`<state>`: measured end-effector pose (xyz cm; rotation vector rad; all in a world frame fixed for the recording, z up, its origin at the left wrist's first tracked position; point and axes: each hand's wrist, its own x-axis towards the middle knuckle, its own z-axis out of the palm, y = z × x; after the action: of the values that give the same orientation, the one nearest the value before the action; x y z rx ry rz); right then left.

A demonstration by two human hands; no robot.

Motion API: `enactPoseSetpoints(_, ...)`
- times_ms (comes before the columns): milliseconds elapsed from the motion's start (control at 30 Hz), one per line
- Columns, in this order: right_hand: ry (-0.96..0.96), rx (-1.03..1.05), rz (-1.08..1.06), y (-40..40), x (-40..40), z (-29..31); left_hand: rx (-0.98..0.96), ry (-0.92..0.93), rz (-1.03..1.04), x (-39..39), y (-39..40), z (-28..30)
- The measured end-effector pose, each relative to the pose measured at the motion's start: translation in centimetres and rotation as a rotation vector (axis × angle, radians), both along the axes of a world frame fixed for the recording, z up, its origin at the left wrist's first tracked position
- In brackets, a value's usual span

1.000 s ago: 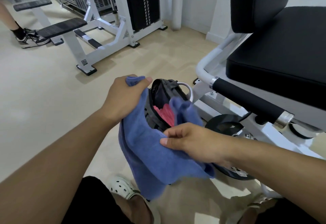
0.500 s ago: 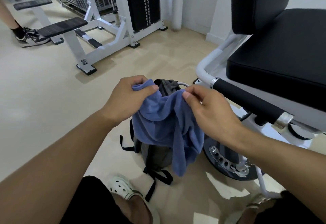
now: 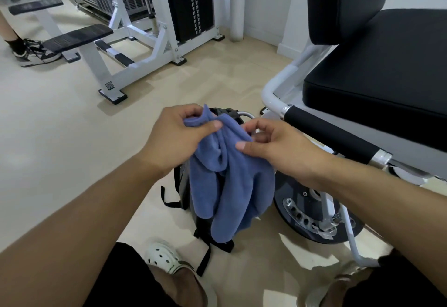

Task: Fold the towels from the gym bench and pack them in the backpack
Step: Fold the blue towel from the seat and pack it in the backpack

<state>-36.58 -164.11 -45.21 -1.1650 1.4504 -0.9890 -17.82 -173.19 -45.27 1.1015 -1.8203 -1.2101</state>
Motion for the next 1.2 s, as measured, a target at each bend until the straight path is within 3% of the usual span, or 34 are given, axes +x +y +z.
enactPoseSetpoints(233, 0.203, 0.191, 0.143, 0.0, -0.2, 0.0, -0.126, -0.033, 0.403, 1.3, -2.3, -0.5)
enactPoseSetpoints(333, 0.098, 0.287, 0.25, 0.6, -0.2, 0.3, -0.125, -0.04, 0.485, 2.5, -3.7, -0.6)
enactPoseSetpoints(400, -0.031, 0.292, 0.229, 1.0, 0.2, 0.6, -0.091, -0.054, 0.46, 2.9, -3.9, -1.0)
enactPoseSetpoints(567, -0.303, 0.233, -0.163, 0.6, 1.4, 0.4, -0.06, -0.1, 0.27, 0.5, -0.7, -0.8)
enactPoseSetpoints(700, -0.373, 0.158, -0.094, 0.7, 1.5, 0.6, 0.105, -0.055, -0.023, -1.3, 1.9, -0.8)
enactPoseSetpoints(867, -0.39, 0.09, -0.03, 0.3, 0.6, 0.6, 0.203, 0.064, -0.018, -1.3, 2.2, -0.1)
enactPoseSetpoints(1033, -0.321, 0.109, -0.03, 0.3, 0.5, 0.5, 0.091, -0.052, -0.061, -1.0, 2.0, 0.0)
enactPoseSetpoints(1200, -0.003, 0.21, 0.122, 0.2, -0.1, 0.0, -0.009, -0.025, 0.009, -0.9, 1.8, 0.0)
